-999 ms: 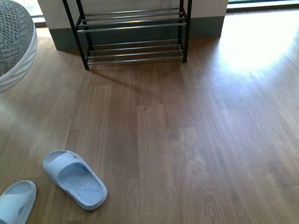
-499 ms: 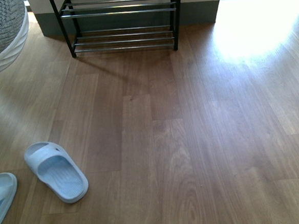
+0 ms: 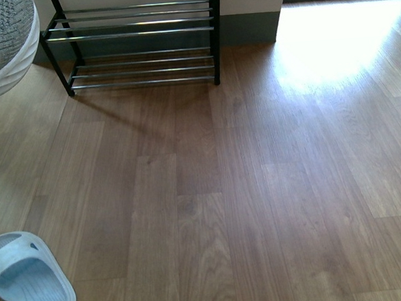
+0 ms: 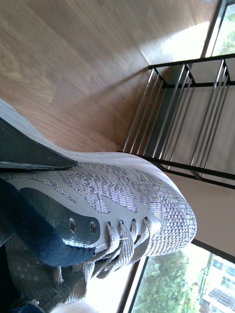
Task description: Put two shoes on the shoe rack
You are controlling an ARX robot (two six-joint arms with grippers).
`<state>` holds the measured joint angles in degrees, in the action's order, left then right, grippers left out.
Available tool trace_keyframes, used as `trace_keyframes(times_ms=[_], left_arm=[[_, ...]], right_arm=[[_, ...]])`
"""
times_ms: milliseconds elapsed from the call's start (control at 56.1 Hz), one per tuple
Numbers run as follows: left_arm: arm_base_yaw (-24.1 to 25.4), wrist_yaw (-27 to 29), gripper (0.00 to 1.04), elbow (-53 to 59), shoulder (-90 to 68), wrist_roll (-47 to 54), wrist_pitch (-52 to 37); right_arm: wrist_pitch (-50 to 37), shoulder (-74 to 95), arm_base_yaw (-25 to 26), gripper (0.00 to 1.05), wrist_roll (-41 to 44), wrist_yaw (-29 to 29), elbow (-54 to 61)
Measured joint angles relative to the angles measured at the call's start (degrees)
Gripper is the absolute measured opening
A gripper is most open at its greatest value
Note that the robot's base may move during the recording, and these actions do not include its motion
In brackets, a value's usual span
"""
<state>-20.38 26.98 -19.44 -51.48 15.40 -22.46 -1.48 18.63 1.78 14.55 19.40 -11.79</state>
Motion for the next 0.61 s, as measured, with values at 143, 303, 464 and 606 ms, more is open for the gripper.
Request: trace_keyframes(times_ms=[143, 303, 464, 606], left_arm=[[0.09, 0.11, 0.02, 0.0, 0.0, 0.0, 0.0], [0.13, 0.09, 0.02, 0.0, 0.0, 0.02, 0.0], [0.13, 0.02, 0.02, 0.0, 0.0, 0.0, 0.0], [-0.04, -0.42, 0.02, 0.0, -0.07, 0.0, 0.02]], right_arm=[[0.0, 0.02, 0.0, 0.01, 0.0, 0.24, 0.0], [0.0, 0.02, 0.0, 0.01, 0.0, 0.57, 0.02], [0.0, 0.0, 0.0, 0.01, 0.0, 0.39, 0.02], [0.0, 0.02, 0.07, 0.01, 0.0, -0.33, 0.09]])
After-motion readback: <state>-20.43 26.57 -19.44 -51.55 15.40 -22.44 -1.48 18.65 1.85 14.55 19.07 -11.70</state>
